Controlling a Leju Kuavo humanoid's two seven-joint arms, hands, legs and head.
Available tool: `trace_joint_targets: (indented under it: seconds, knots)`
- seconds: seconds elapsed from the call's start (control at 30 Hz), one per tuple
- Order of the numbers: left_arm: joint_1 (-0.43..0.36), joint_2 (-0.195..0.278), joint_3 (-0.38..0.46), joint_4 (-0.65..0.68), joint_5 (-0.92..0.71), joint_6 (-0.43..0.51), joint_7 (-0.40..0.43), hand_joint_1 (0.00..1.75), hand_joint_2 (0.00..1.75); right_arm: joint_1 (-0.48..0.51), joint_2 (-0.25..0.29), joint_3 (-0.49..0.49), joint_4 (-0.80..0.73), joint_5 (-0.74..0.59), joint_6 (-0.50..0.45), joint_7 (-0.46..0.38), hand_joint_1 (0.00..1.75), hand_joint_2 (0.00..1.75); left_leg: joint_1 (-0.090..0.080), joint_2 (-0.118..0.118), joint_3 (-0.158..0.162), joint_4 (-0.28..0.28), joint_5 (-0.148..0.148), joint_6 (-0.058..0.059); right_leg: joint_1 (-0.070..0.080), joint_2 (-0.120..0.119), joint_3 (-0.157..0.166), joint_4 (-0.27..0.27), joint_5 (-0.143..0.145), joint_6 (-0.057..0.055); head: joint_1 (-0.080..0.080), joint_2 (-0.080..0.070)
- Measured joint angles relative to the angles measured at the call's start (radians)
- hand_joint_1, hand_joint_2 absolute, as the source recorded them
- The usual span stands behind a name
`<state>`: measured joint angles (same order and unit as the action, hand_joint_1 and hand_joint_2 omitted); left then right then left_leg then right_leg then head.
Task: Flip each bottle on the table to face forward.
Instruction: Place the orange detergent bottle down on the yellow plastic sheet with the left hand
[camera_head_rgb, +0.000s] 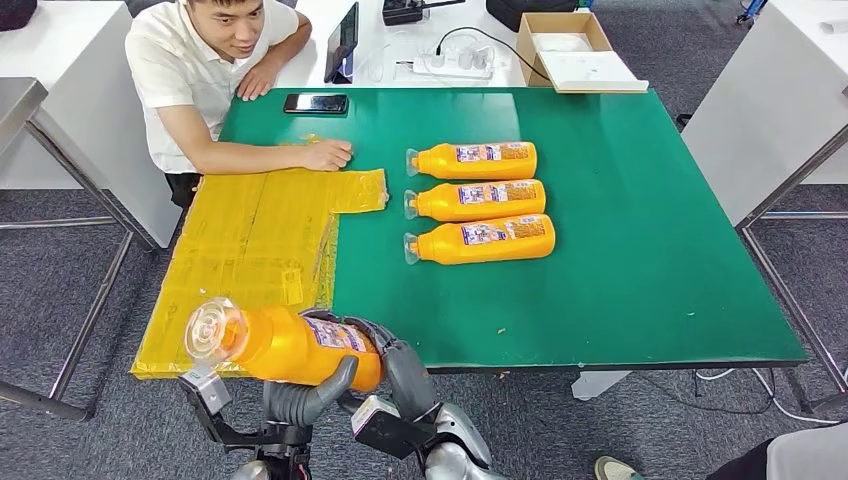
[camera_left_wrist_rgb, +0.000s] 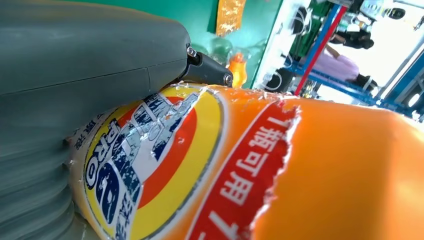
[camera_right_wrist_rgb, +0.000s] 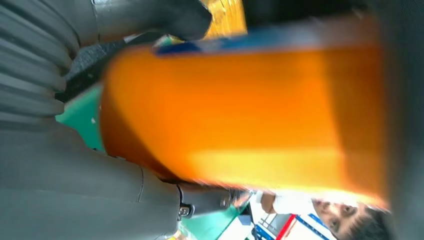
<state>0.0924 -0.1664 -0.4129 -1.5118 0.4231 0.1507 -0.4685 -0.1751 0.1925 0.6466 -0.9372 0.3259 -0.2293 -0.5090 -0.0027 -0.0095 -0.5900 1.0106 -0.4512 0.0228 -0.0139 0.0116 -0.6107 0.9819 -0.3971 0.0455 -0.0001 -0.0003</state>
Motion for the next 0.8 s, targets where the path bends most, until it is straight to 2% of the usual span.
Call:
trace_joint_targets:
  seconds: [0.03, 0.3, 0.47, 0.8]
  knots:
    - [-0.002, -0.001, 0.002, -0.001, -0.006, 0.013, 0.002, 1.75, 1.75, 0.001, 0.0, 0.003, 0.004, 0.001, -0.004, -0.002, 0.0, 0.0, 0.0, 0.0, 0.0, 0.0, 0.0, 0.0, 0.0, 0.0, 0.0, 0.0, 0.0, 0.0, 0.0, 0.0]
    - [-0.019, -0.016, 0.012, -0.005, -0.094, 0.119, 0.015, 1.75, 1.75, 0.02, 0.001, 0.014, 0.018, -0.006, -0.044, -0.061, 0.0, 0.0, 0.0, 0.0, 0.0, 0.0, 0.0, 0.0, 0.0, 0.0, 0.0, 0.0, 0.0, 0.0, 0.0, 0.0]
    - [-0.068, -0.003, 0.019, 0.047, -0.169, 0.234, 0.113, 1.75, 1.75, 0.049, -0.002, 0.014, 0.017, -0.039, -0.099, -0.127, 0.0, 0.0, 0.0, -0.001, 0.0, 0.0, 0.0, 0.0, 0.0, 0.0, 0.0, 0.0, 0.0, 0.0, 0.0, 0.0]
    - [-0.155, 0.04, 0.052, 0.183, -0.297, 0.29, 0.12, 1.75, 1.75, 0.066, -0.01, 0.01, 0.005, -0.079, -0.144, -0.154, 0.0, 0.0, 0.0, 0.0, 0.0, 0.0, 0.001, 0.0, 0.0, 0.0, 0.0, 0.0, 0.0, 0.0, 0.0, 0.0]
